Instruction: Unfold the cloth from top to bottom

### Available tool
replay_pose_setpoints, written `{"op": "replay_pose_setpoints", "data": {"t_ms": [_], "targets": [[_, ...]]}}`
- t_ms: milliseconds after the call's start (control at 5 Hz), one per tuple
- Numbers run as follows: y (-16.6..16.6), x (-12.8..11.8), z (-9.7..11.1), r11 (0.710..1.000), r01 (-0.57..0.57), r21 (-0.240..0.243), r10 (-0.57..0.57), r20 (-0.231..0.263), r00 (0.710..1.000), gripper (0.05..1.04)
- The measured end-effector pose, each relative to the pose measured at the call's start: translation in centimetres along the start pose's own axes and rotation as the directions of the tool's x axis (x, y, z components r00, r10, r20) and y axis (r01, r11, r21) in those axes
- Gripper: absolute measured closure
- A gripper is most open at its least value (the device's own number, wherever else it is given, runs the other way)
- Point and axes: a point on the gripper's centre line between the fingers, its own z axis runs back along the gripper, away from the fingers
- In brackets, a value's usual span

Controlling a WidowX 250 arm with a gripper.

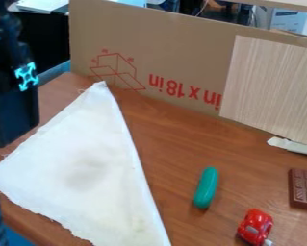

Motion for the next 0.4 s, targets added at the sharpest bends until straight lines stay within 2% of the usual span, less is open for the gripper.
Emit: {"op": "replay_pose_setpoints", "data": {"t_ms": [200, 400], "targets": [[0.0, 0.0, -0.1, 1.0, 0.003, -0.001, -0.003, 0.001, 1.0, 0.083], [3.0, 1.8, -1.0, 0.994, -0.11, 0.012, 0.11, 0.044, 0.993, 0.083]]}}
